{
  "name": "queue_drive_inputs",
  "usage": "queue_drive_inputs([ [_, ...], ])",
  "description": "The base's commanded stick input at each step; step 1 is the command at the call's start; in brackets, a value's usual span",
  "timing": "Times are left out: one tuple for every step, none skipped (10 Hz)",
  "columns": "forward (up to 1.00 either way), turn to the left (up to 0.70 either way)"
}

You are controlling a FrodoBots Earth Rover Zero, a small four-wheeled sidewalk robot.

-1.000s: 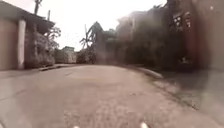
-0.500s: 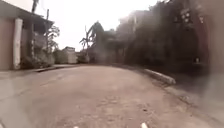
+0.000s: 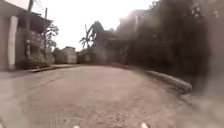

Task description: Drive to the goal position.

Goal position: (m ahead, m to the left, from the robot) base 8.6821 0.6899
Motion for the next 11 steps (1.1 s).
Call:
queue_drive_inputs([
  [1.00,0.00],
  [1.00,0.00],
  [1.00,0.00],
  [1.00,0.00],
  [1.00,0.00],
  [1.00,0.00],
  [1.00,0.00],
  [1.00,0.00],
  [1.00,0.00],
  [1.00,0.00],
  [1.00,0.00],
])
